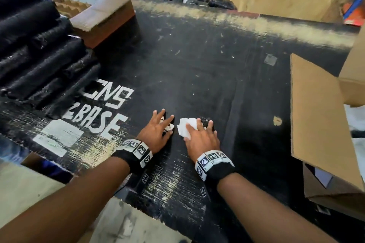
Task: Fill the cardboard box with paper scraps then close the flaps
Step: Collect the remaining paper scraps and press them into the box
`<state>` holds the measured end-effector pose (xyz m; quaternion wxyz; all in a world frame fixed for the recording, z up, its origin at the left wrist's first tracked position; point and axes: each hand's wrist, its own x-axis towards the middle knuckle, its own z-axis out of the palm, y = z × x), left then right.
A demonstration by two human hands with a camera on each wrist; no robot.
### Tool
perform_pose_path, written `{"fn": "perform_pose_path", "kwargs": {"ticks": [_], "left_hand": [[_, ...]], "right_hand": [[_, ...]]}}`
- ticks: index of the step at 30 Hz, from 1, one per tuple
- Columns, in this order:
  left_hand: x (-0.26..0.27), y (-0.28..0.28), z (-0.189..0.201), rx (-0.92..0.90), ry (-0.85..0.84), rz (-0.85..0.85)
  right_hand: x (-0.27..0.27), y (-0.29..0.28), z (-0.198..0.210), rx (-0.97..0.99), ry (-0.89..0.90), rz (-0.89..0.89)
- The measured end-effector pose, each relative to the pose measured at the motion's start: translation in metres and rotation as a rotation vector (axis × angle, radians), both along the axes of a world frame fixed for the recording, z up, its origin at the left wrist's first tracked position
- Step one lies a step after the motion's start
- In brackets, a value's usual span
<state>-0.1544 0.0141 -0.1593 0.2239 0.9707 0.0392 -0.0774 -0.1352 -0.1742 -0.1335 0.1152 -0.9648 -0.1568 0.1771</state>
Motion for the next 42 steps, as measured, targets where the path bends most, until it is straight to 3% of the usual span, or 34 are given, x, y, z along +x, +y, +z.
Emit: {"fn": "perform_pose_path", "kwargs": {"ticks": [5, 12, 19, 24, 33, 42], "left_hand": [[-0.005, 0.001, -0.006, -0.023, -0.068, -0.131], [-0.003, -0.002, 0.019, -0.016, -0.052, -0.189], [-0.039, -0.020, 0.046, -0.097, -0.124, -0.344], [-0.063, -0.043, 0.078, -0.171, -0.274, -0.493], [-0.091, -0.122, 0.166, -0.448, -0.416, -0.749], [-0.081, -0.248, 0.257, -0.559, -0.548, -0.974]], "right_hand": [[0.015, -0.014, 0.020, -0.089, -0.075, 0.083], [0.012, -0.026, 0.038, -0.115, -0.060, 0.101], [-0.050, -0.056, 0.048, 0.041, -0.188, 0.025], [-0.109, -0.088, 0.065, 0.207, -0.341, -0.049], [-0.200, -0.181, 0.159, 0.298, -0.841, -0.171], [-0.216, -0.318, 0.267, 0.227, -0.995, -0.312]]}}
